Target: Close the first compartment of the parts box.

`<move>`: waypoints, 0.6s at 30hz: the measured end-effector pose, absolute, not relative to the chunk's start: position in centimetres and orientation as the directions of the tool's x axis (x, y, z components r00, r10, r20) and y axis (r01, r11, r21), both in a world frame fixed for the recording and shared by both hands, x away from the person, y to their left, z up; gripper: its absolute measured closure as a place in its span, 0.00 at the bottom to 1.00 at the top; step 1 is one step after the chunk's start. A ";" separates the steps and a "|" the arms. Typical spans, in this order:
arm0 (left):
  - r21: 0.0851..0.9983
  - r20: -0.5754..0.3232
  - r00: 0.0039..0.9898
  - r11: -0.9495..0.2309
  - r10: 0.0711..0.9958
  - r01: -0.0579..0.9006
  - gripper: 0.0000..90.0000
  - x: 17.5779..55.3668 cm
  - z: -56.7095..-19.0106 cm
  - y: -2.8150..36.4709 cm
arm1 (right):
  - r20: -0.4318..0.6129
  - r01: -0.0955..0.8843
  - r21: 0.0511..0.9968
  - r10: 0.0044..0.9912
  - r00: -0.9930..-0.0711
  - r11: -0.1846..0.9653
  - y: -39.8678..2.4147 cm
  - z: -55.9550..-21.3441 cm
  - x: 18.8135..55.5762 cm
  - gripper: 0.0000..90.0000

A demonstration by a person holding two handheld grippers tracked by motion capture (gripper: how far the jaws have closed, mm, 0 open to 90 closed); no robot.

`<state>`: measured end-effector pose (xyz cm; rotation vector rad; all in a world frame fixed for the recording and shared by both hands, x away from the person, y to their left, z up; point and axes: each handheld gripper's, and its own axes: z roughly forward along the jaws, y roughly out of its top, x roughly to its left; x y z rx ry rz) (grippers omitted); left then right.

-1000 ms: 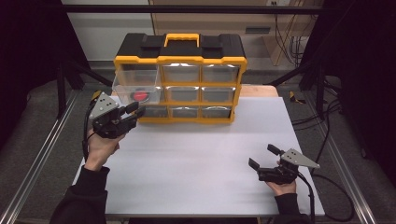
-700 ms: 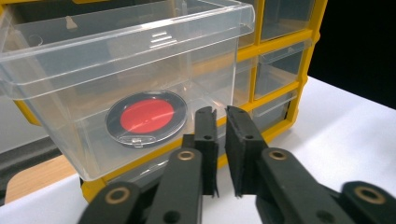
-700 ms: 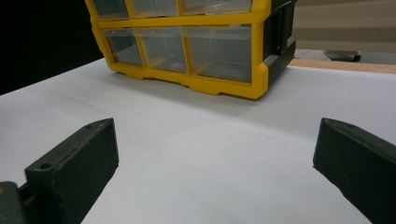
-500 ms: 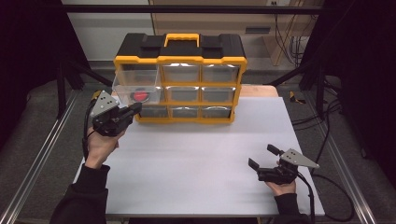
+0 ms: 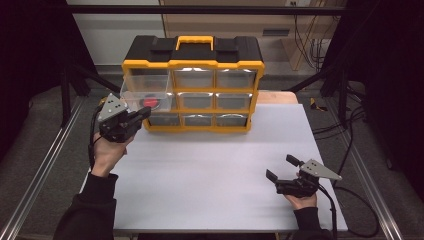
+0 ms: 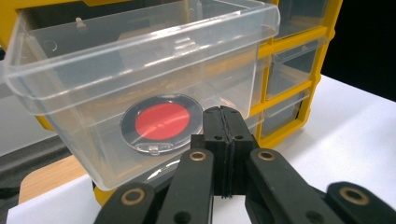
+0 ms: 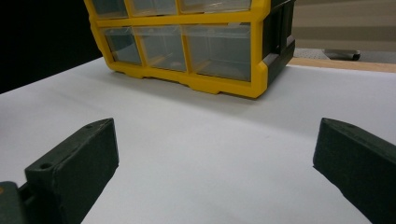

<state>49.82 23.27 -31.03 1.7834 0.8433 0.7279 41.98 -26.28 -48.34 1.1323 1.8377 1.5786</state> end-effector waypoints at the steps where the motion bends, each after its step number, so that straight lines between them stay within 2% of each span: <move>1: 0.937 0.091 0.577 -0.266 0.812 0.226 0.99 49.9 -31.0 23.3 | 0.164 0.284 0.959 0.817 -0.554 0.001 -26.3 -48.3 42.0 0.01; 18: 0.935 0.083 0.560 -0.259 0.824 0.242 0.99 50.9 -30.6 23.6 | 0.166 0.284 0.959 0.816 -0.553 -0.003 -26.3 -48.3 42.0 0.01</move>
